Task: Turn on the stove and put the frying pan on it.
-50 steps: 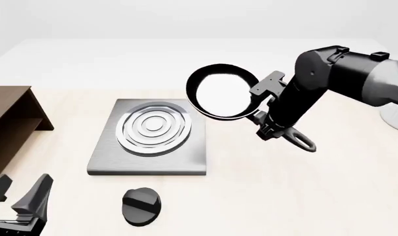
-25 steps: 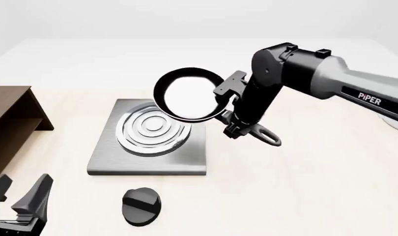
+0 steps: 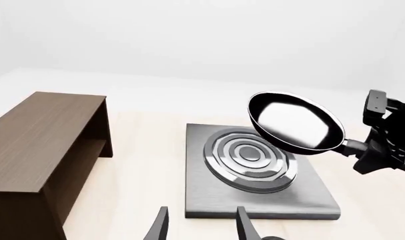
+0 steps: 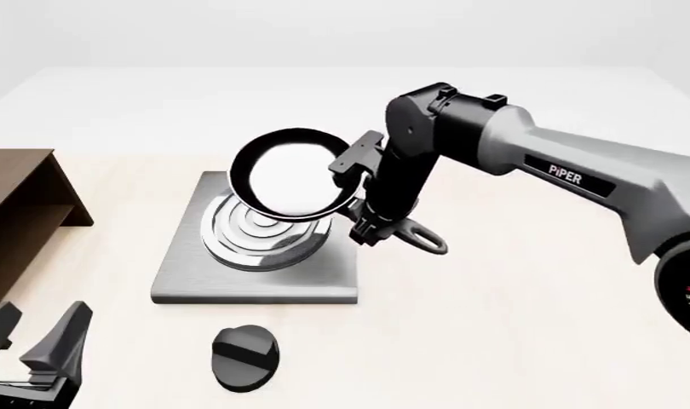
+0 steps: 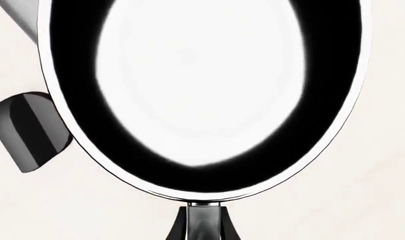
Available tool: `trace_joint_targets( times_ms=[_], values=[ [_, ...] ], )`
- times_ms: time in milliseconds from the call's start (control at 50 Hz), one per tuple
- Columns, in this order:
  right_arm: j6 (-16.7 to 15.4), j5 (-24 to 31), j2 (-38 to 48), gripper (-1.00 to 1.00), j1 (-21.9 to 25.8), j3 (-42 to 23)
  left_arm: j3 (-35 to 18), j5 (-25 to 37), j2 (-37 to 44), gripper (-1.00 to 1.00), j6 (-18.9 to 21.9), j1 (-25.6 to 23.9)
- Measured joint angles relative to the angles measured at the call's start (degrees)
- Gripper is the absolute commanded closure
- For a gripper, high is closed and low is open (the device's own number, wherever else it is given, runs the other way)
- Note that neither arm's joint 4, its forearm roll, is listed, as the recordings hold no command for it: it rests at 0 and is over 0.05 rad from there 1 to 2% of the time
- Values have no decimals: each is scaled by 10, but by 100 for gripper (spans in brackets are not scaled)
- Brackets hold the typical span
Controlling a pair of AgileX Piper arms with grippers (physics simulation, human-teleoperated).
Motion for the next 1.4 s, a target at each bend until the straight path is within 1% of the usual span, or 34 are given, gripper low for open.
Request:
trace_joint_targets(
  times_ms=[480,880,1400],
  values=[
    [15,-16,46,100,34,-21,0,1,-1,-100,-2,0],
    [16,-26,74,100,40,-26,0,2,-3,-100,-5,2],
    [17,-25,100,100,42,-40,0,3,-4,-100,-8,4]
  ],
)
